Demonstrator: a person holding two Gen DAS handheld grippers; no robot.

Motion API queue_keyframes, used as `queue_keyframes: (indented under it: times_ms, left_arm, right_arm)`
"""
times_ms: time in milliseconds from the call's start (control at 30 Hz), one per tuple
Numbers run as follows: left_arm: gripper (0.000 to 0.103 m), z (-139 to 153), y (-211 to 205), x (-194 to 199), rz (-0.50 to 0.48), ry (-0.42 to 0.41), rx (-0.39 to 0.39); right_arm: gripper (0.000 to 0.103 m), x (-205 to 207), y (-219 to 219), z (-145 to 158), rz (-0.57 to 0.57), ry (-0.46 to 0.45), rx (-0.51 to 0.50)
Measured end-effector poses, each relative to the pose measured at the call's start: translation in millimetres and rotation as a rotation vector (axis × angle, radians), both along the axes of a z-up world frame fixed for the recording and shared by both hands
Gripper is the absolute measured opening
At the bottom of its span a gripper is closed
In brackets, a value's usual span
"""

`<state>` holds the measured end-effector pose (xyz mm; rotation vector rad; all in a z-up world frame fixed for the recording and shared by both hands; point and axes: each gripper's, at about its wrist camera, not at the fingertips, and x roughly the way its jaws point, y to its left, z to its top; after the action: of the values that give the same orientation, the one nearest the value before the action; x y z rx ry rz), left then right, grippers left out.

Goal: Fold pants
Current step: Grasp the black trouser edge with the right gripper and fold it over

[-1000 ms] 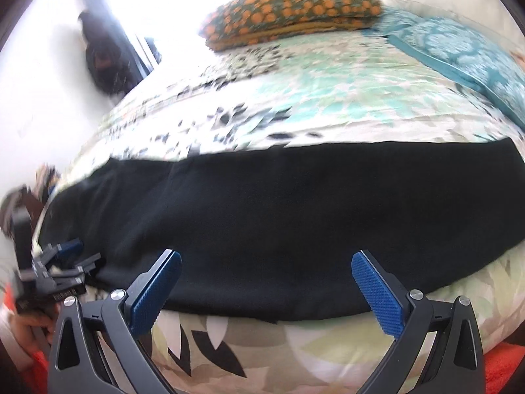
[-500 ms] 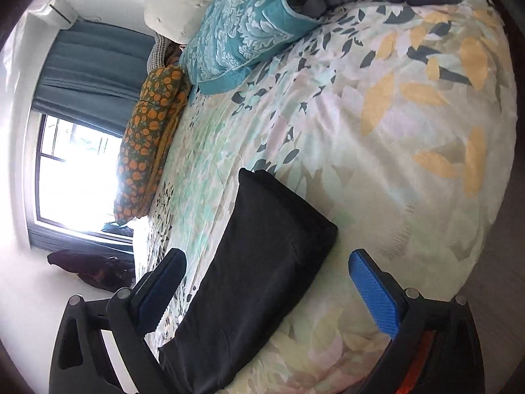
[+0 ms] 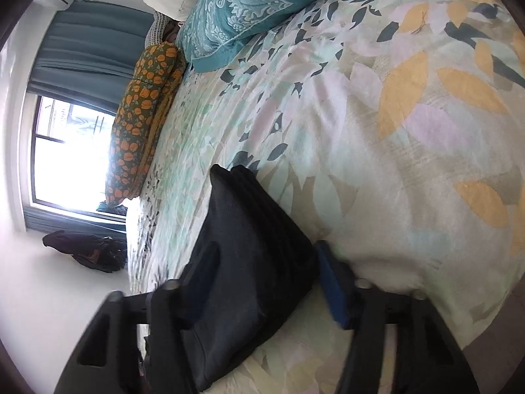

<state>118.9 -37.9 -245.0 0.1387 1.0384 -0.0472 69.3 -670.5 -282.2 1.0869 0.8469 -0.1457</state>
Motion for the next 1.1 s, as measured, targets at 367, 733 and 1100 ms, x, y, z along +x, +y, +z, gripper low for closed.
queue_keyframes:
  times_ms: [367,733,1100]
  left_arm:
    - [0.088,37,-82,-4,-0.143,0.005,-0.103]
    - [0.088,32,14,-13,0.094,0.010,-0.267]
    - [0.088,31,80,-11,0.233,-0.016,-0.366]
  right_arm:
    - [0.018,-14,45,63,0.138,-0.170,-0.044]
    - [0.018,33,272,67,0.416,-0.242,0.072]
    - [0.066,56,501,29,0.858,-0.123,-0.272]
